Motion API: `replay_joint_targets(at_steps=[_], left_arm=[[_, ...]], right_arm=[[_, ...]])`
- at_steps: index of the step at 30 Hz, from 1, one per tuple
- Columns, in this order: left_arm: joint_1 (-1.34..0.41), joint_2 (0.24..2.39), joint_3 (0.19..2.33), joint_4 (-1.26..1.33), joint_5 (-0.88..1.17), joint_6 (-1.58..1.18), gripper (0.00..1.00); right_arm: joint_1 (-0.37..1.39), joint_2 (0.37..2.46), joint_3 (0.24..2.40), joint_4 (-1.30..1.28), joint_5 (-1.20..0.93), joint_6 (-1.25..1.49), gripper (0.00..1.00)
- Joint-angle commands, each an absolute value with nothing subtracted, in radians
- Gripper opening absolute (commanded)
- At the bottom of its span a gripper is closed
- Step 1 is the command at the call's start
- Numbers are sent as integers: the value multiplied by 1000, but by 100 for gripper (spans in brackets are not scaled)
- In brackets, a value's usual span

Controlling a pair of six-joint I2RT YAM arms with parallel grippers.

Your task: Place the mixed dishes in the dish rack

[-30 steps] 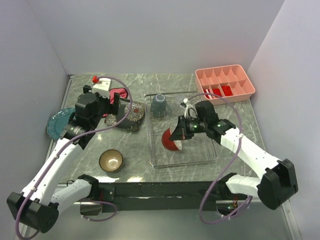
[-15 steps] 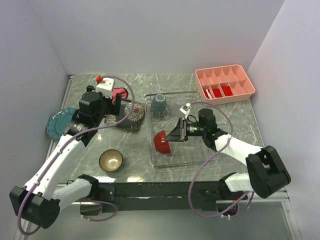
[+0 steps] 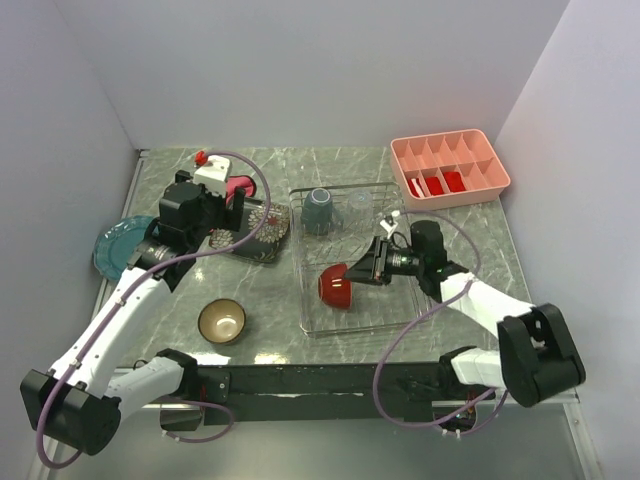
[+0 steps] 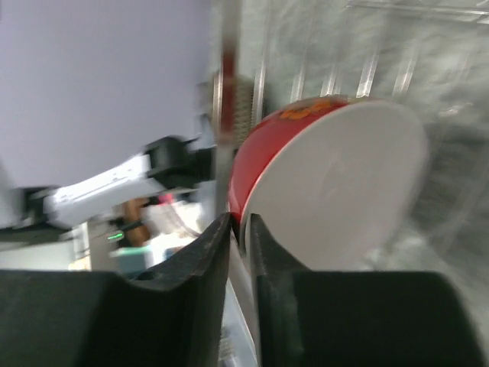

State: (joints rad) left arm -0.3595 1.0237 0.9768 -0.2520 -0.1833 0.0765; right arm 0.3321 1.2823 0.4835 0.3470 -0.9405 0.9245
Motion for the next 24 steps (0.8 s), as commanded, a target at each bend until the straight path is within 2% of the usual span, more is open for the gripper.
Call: replay_joint_targets(at_steps=[1,6,9,14,19,24], left_arm=[[-356,989,980,-198,-156,71,93],[-356,956,943,-160,-166,84,93],[-356,942,939,-149,-167,83,94],[-356,907,902,-120,-164,109,94],[-356,885,893,-153,-163,101,94],[-356,885,893,-160,-187,141,95]], right_arm=[[311,1169,659,-99,-764,576,28],[311,1106,856,-481,-409,276,41],[311,1092,937,-570,-332,212,44],[327,1036,954,-511,-431,166,44],[478,1043,1000,-474,-443,89,47],[661,1129,1057,-535,-416,-240,49]])
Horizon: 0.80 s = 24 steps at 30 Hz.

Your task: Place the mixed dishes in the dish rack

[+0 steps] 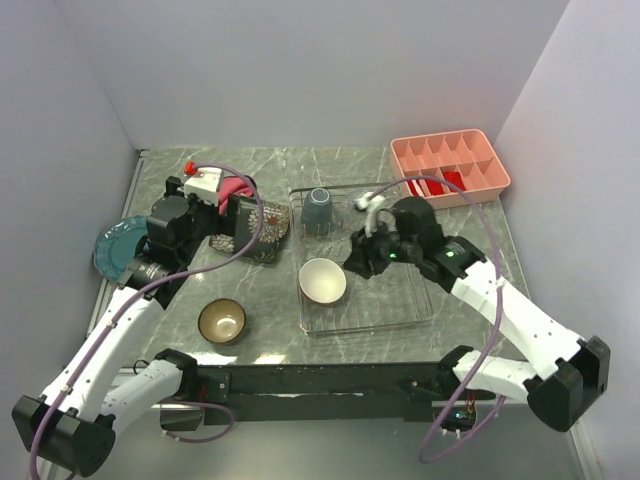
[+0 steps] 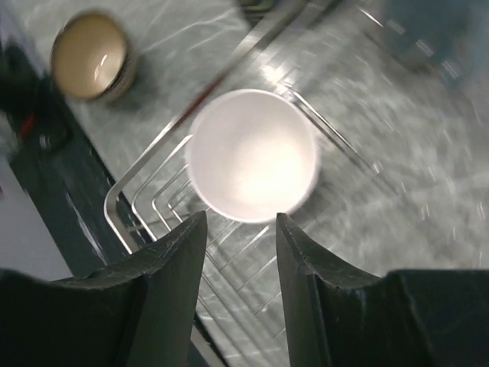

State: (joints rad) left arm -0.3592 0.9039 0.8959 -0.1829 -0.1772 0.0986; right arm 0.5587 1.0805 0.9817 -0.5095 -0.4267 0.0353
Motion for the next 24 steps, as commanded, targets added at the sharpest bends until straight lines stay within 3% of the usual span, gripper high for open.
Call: replay_joint_targets(at_steps=[1,10,13,14,17,24], left_arm=[[-354,893,897,-155,-198,161,95],[-264,934,982,-200,-236,206,96],[-264,907,985,-201,-227,157,97],[-262,897,983,-204,-222,146,97],[-262,850,957,-221,-213,115,97],[-175,801,957,-267,-141,59,96]], right_arm=[[695,1164,1066,-543,-417,-283,49],[822,1327,1132,-575,-402,-486,51],[868,1400,1181,-630,-379,-466,62],[880,1416,1192,-650,-361,-442,73],[911,1436,1204,-637,-330,-403,89],[956,1477,1143,-566,-192,-382,86]])
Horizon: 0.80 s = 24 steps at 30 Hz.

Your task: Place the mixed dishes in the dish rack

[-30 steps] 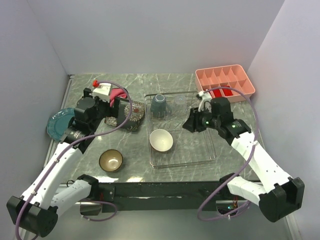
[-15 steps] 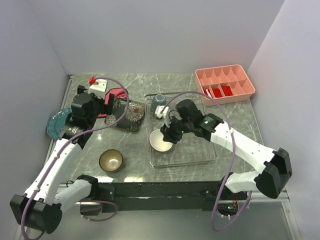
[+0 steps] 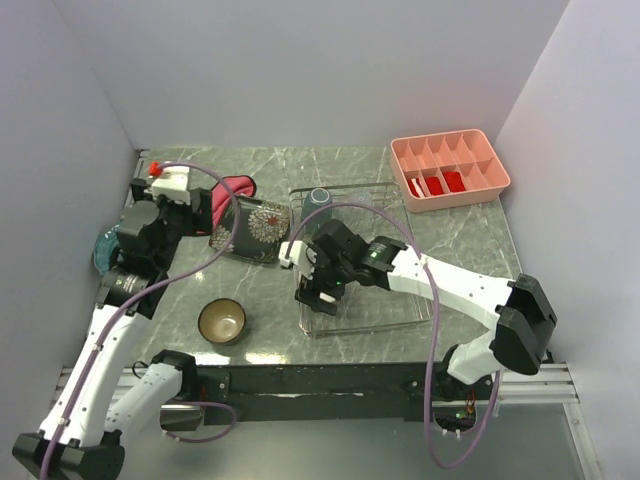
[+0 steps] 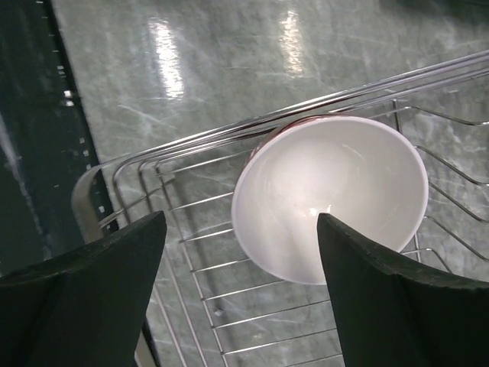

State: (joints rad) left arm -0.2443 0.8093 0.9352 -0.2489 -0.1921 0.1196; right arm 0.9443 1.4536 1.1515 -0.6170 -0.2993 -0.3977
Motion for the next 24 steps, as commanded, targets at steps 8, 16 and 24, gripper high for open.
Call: replay_joint_targets(at_steps=[8,16,24], left_arm=[[-26,805,983,-279,-114,37,96],[-6,810,982,-265,-86,25,95],[-5,828,999,-281,7,15,93]], right_arm=[[963,1578,1187,-559,-141,-345,72],[974,1611,1220,-577,-123,-383,51],[971,1453,1253,-647,-169,-345,0]])
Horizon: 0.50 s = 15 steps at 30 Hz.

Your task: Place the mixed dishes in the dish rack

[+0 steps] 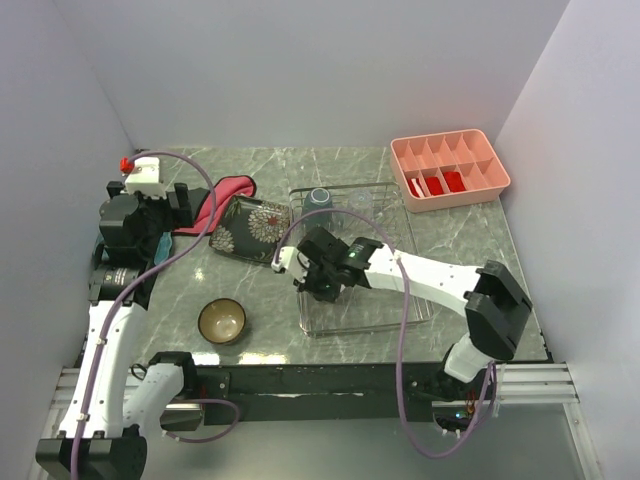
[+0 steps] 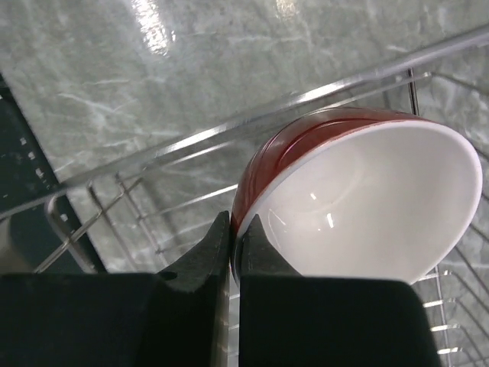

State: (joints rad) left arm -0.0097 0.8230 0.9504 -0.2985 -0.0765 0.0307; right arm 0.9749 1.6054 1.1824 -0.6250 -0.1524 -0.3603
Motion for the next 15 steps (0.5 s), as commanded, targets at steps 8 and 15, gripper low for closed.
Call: replay_joint_targets(at_steps=[8,15], left_arm=[[-124,903,991,-276,75,70,88],[-176,966,993,-268,58,61,88]], right_arm=[[724,1301,1159,-548,-556,-93,0],[479,1201,836,59,-1012,459,0]])
